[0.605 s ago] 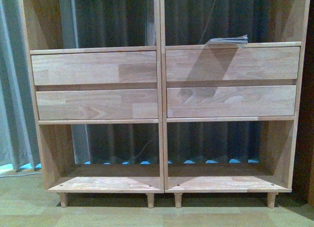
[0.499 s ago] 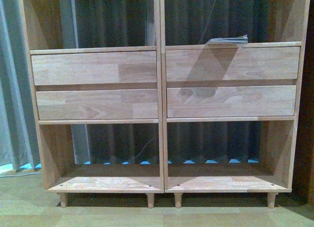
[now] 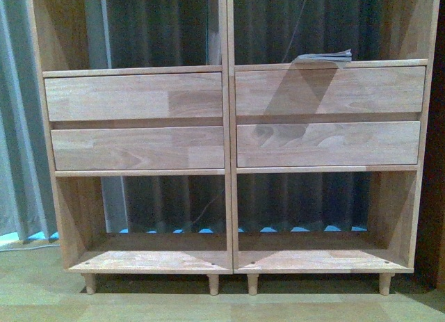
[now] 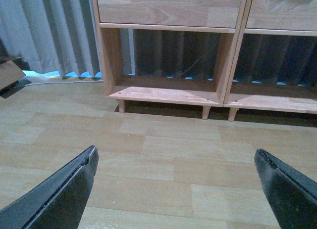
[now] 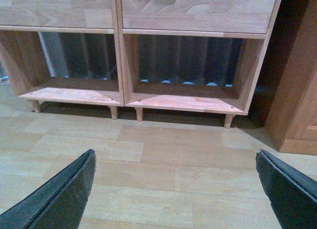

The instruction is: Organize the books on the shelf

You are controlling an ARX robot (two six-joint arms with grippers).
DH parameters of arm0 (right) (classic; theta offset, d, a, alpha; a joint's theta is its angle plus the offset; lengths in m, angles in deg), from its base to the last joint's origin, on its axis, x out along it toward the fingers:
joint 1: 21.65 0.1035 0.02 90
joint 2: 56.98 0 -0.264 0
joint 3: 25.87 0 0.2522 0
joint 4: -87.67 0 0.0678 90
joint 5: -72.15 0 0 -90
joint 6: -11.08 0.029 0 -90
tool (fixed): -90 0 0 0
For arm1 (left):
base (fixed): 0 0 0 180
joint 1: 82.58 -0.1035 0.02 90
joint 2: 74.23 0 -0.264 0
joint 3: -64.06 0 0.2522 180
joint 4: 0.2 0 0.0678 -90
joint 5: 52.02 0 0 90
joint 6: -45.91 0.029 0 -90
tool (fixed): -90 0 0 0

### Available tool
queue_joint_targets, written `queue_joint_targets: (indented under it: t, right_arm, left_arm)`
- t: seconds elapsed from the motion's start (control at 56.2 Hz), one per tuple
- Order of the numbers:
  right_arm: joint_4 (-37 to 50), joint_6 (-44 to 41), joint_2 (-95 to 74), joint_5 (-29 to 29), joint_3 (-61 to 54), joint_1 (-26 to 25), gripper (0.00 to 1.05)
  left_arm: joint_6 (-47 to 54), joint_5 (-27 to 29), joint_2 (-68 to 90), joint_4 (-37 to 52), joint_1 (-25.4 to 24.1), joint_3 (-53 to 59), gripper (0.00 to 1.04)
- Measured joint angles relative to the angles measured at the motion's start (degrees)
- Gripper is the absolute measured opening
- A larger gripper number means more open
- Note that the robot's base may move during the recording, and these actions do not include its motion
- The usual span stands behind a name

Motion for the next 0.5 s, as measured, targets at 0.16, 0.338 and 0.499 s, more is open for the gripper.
queue_joint_targets:
  t: [0.16,0.338,0.499]
  right_arm:
    - [0.0,0.0,0.0,0.0,0.0,0.0,0.98]
    - [0.0,0.0,0.0,0.0,0.0,0.0,0.98]
    - [0.0,0.0,0.0,0.0,0.0,0.0,0.98]
  left_arm:
    - [0.0,0.0,0.0,0.0,0.0,0.0,0.97]
    - [0.0,0.0,0.0,0.0,0.0,0.0,0.97]
    - [0.0,0.0,0.0,0.0,0.0,0.0,0.97]
